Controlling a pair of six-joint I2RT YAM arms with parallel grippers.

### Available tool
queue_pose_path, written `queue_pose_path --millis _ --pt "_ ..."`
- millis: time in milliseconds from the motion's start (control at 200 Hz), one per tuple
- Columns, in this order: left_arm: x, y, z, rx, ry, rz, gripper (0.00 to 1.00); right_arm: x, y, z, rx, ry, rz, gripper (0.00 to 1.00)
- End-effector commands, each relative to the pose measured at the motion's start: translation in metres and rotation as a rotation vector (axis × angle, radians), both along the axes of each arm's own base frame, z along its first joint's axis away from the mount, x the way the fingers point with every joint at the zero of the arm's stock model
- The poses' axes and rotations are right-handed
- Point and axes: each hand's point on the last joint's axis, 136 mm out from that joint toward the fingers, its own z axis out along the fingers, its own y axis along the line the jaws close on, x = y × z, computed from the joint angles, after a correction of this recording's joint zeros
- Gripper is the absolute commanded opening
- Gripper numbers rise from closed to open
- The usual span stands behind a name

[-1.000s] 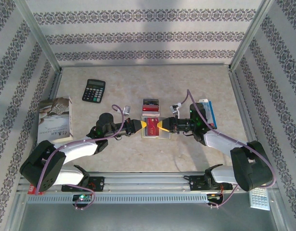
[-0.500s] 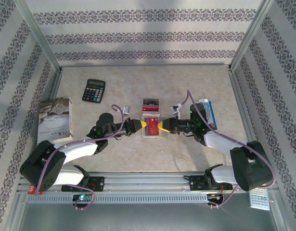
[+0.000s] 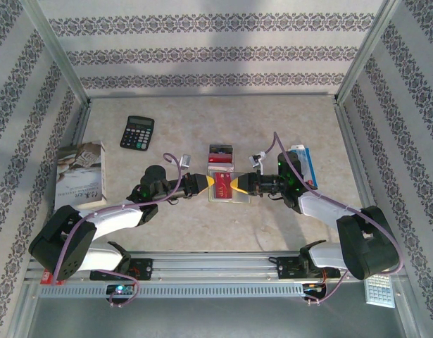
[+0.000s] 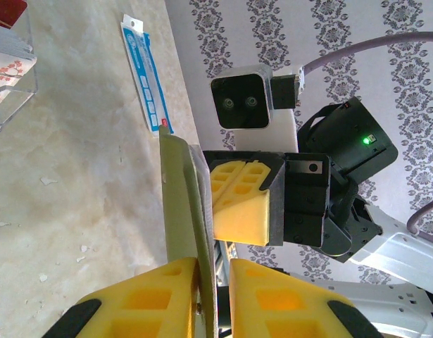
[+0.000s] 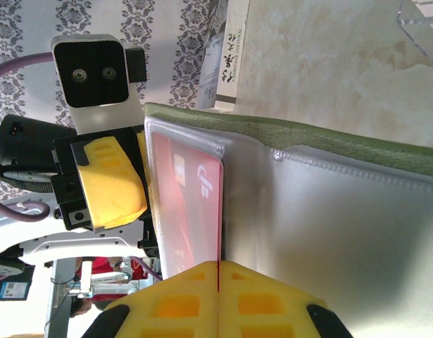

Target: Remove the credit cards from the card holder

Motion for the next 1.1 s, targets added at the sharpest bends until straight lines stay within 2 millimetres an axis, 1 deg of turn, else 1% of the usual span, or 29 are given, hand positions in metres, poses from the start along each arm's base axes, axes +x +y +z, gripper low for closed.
queue_pose_path --millis 0,210,270,370,465,600,869,1094 --pt "0.000 -0.005 0.017 -0.038 -0.062 -0.013 0.20 -0.002 0.005 0.006 0.011 -0.041 0.023 0.07" --pt "0.001 -0.006 0.014 -0.030 -0.054 -0.015 0.21 -0.003 0.007 0.009 0.013 -0.046 0.030 0.07" --pt "0.000 -0.006 0.013 -0.029 -0.051 -0.016 0.19 -0.003 0.007 0.008 0.012 -0.046 0.028 0.06" --pt "0.000 -0.005 0.013 -0.025 -0.052 -0.017 0.12 -0.003 0.006 0.007 0.009 -0.044 0.025 0.06" --pt "0.000 -0.004 0.013 -0.019 -0.053 -0.010 0.00 -0.003 0.006 0.007 0.010 -0.044 0.027 0.04" --pt "0.000 -0.003 0.015 -0.017 -0.059 -0.002 0.00 -0.003 0.005 0.006 0.009 -0.042 0.026 0.03" --pt "0.001 0.000 0.019 -0.022 -0.075 0.019 0.00 -0.003 -0.001 -0.003 -0.003 -0.026 0.013 0.02" --pt "0.002 0.001 0.017 -0.024 -0.070 0.025 0.00 -0.004 -0.004 -0.009 -0.015 -0.022 0.011 0.02"
